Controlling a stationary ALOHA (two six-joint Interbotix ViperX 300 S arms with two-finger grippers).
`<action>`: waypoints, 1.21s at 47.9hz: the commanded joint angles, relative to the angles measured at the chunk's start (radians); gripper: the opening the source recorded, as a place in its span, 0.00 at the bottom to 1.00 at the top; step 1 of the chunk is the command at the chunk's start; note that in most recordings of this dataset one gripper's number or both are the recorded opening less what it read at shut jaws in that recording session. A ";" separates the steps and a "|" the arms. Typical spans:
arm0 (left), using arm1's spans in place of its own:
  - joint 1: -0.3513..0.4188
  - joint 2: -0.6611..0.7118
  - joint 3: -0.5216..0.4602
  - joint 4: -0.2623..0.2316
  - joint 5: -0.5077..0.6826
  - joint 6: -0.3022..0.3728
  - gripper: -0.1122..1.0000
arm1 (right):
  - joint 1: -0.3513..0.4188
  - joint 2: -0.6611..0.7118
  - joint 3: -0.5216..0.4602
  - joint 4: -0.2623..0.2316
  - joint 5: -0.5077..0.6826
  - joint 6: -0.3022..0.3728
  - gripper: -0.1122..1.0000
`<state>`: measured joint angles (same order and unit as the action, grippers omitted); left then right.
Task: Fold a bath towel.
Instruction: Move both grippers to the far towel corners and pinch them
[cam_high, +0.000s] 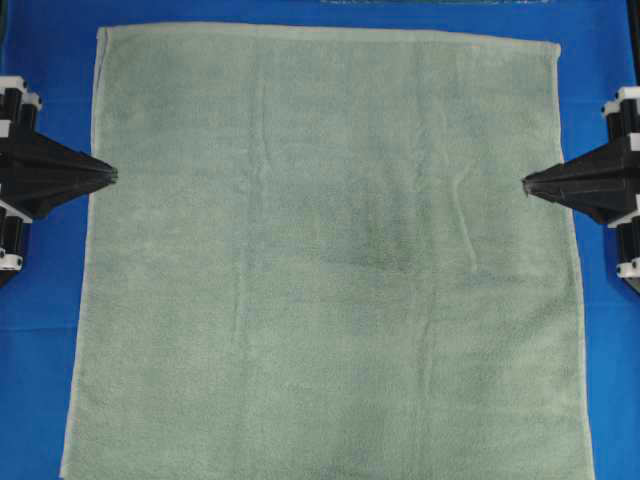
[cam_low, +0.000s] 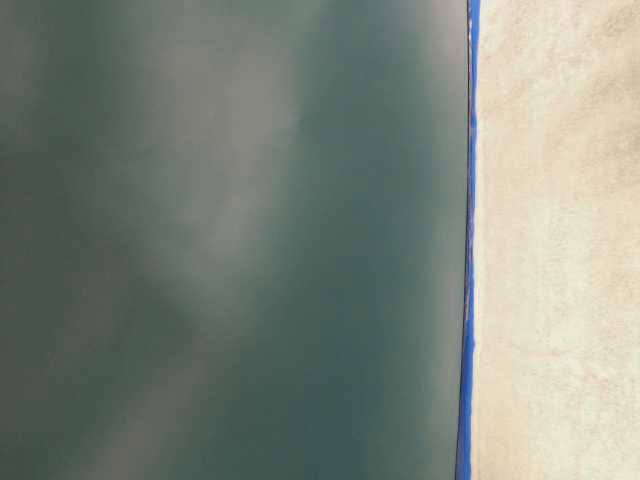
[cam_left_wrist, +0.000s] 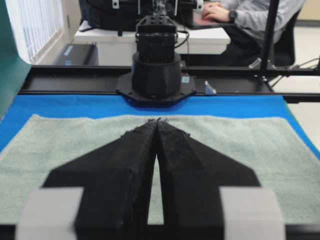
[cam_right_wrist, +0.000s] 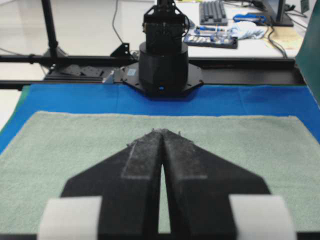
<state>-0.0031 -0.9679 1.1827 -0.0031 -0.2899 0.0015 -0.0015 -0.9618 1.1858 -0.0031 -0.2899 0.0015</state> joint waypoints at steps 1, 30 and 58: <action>0.000 0.017 -0.037 -0.012 0.040 -0.020 0.10 | -0.003 0.005 -0.044 0.008 -0.003 0.000 0.10; 0.313 0.187 -0.291 0.000 0.641 0.060 0.16 | -0.443 0.213 -0.407 -0.046 0.821 -0.035 0.11; 0.750 0.643 -0.486 0.008 0.770 0.426 0.88 | -0.821 0.770 -0.637 0.003 1.020 -0.402 0.62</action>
<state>0.7148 -0.3743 0.7302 0.0046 0.5016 0.4050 -0.7946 -0.2470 0.5921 -0.0368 0.7332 -0.3574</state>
